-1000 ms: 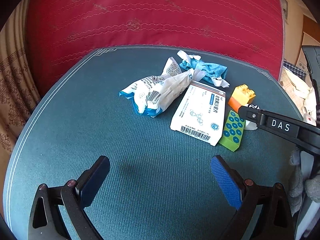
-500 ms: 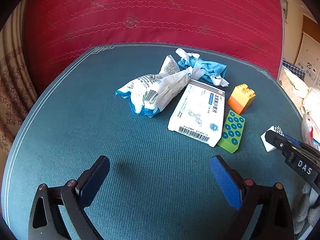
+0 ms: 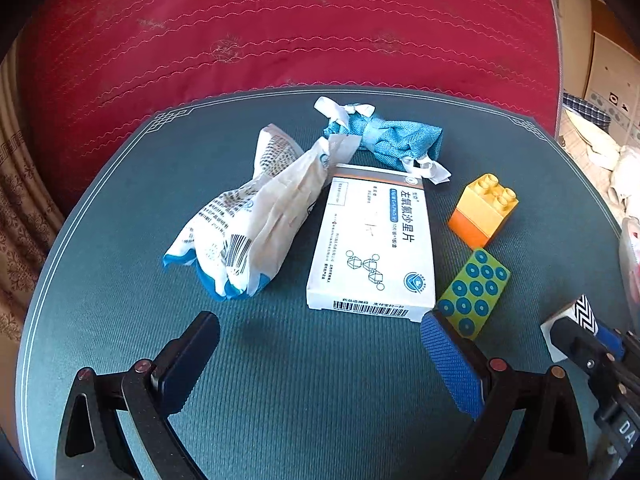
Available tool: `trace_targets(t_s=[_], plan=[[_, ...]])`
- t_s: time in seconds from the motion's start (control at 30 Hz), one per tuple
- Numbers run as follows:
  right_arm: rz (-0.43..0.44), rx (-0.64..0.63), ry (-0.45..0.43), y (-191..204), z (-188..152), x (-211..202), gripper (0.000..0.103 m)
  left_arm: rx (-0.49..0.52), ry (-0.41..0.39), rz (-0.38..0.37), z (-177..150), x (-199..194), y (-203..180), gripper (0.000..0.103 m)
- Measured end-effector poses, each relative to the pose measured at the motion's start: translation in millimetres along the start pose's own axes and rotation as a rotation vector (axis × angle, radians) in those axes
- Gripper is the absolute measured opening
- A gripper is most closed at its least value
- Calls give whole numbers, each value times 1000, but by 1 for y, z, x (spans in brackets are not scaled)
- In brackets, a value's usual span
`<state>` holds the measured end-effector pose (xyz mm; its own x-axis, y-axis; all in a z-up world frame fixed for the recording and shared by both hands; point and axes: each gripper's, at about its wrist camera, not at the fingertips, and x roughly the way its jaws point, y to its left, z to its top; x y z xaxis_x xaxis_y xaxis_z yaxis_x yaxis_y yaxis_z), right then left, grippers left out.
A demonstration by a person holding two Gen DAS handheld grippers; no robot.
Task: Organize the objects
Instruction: 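Grasp the black-and-white zigzag block with the right gripper while the left gripper grasps the white medicine box, then carry the zigzag block over the clear bowl and release it with the right gripper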
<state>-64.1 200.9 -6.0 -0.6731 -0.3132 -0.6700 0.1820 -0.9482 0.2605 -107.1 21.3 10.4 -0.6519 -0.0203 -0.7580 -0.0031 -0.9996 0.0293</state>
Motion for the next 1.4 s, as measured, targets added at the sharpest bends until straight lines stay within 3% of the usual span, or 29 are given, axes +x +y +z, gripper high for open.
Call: trace_targets(t_s=[0.6, 0.67, 0.7, 0.77, 0.87, 1.0, 1.4], plan=[[18, 10, 0, 1, -3, -1, 35, -57, 18, -45, 47, 22, -18, 102], [18, 10, 0, 1, -3, -1, 35, -60, 32, -39, 50, 28, -20, 100], [18, 10, 0, 1, -3, -1, 35, -60, 38, -37, 50, 31, -20, 94], [18, 10, 0, 2, -3, -1, 35, -60, 59, -30, 50, 38, -20, 85], [18, 10, 0, 1, -3, -1, 35, -39, 38, -7, 48, 38, -23, 84], [19, 11, 0, 1, -3, -1, 35, -23, 20, -12, 45, 33, -25, 68], [23, 13, 6, 1, -2, -2, 35, -33, -24, -51, 5, -5, -8, 68]])
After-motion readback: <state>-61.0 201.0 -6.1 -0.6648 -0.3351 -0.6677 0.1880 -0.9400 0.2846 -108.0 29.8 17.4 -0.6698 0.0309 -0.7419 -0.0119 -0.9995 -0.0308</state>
